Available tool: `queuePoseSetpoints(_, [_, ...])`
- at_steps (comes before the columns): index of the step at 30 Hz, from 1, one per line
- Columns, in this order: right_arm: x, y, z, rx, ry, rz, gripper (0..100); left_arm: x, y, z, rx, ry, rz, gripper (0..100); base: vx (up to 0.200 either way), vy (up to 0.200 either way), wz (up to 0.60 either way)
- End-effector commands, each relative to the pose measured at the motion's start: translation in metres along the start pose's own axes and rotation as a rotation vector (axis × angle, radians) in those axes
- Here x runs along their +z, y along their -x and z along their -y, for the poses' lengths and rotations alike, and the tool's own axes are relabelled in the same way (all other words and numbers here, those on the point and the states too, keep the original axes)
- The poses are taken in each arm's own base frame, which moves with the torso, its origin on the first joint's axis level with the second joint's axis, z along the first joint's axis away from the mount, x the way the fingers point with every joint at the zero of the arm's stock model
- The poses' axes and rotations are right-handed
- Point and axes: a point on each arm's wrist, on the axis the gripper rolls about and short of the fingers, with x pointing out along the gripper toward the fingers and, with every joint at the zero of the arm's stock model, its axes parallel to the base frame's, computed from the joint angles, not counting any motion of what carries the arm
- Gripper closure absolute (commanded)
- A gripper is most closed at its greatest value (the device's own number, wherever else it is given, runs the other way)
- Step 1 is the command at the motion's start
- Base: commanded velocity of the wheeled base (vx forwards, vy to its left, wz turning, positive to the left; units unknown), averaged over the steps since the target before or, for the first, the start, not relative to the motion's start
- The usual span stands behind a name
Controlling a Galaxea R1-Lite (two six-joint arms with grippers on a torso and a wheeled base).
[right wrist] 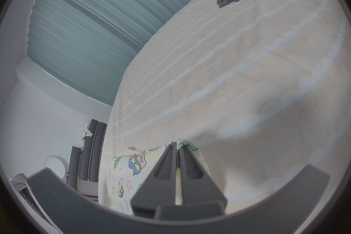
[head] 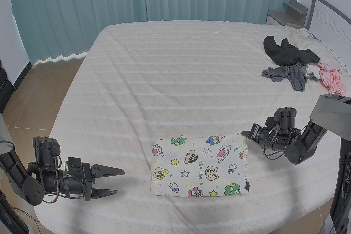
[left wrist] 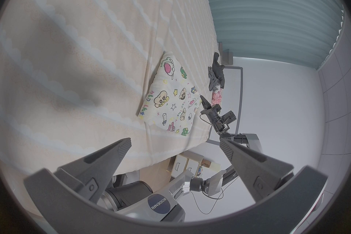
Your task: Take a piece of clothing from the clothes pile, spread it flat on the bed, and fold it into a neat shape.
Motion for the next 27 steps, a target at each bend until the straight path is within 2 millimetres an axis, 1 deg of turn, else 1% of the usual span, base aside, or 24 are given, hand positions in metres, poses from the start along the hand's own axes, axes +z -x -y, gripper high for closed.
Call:
queuePoseSetpoints(1, [-0.004,0.000,0.002,-0.006,-0.004,-0.013,100,0.000,0.000,0.000,0.000,0.001,0.002,0,0.000,0.000,0.00])
queuePoseSetpoints(2, [-0.004,0.000,0.003,-0.008,-0.005,-0.012,0,0.000,0.000,0.000,0.000,0.000,0.001,0,0.000,0.000,0.00])
queuePoseSetpoints(7, [-0.009,0.006,0.005,-0.023,-0.013,-0.027,0,0.000,0.000,0.000,0.005,0.001,0.008,0,0.000,0.000,0.00])
queuePoseSetpoints(10, [-0.014,0.015,0.006,-0.029,-0.013,-0.035,0,0.001,0.000,0.001,0.002,-0.007,0.013,0,0.000,0.000,0.00])
queuePoseSetpoints(11, [-0.017,0.023,0.005,-0.024,-0.008,-0.031,0,0.006,-0.002,0.007,0.001,-0.031,0.040,0,0.000,0.000,0.00])
queuePoseSetpoints(13, [-0.022,0.032,0.002,-0.019,-0.003,-0.036,0,0.011,-0.008,0.013,0.016,-0.063,0.077,0,0.000,0.000,0.00])
queuePoseSetpoints(14, [-0.026,0.036,0.001,-0.019,0.004,-0.044,0,0.015,-0.015,0.018,0.041,-0.088,0.118,0,0.000,0.000,0.00])
queuePoseSetpoints(15, [-0.029,0.038,0.001,-0.020,0.006,-0.053,0,0.017,-0.018,0.020,0.053,-0.099,0.140,0,0.000,0.000,0.00])
queuePoseSetpoints(16, [-0.038,0.041,0.000,-0.021,0.018,-0.079,0,0.025,-0.029,0.024,0.099,-0.121,0.213,0,0.000,0.000,0.00])
queuePoseSetpoints(17, [-0.038,0.041,0.000,-0.021,0.018,-0.079,0,0.025,-0.029,0.024,0.099,-0.121,0.213,0,0.000,0.000,0.00])
queuePoseSetpoints(18, [-0.044,0.042,0.000,-0.024,0.025,-0.098,0,0.031,-0.041,0.027,0.131,-0.141,0.259,0,0.000,0.000,0.00])
queuePoseSetpoints(19, [-0.051,0.044,-0.001,-0.013,0.032,-0.110,0,0.036,-0.060,0.031,0.159,-0.179,0.286,0,0.000,0.000,0.00])
queuePoseSetpoints(22, [-0.061,0.047,-0.010,0.019,0.050,-0.123,0,0.040,-0.080,0.030,0.182,-0.294,0.259,0,0.000,0.000,0.00])
queuePoseSetpoints(24, [-0.072,0.048,-0.019,0.042,0.068,-0.155,0,0.043,-0.096,0.030,0.192,-0.357,0.231,0,0.000,0.000,0.00])
queuePoseSetpoints(25, [-0.077,0.048,-0.021,0.044,0.073,-0.171,0,0.044,-0.103,0.031,0.193,-0.366,0.216,0,0.000,0.000,0.00])
queuePoseSetpoints(27, [-0.080,0.048,-0.022,0.047,0.076,-0.182,0,0.047,-0.116,0.031,0.211,-0.357,0.183,0,0.000,0.000,0.00])
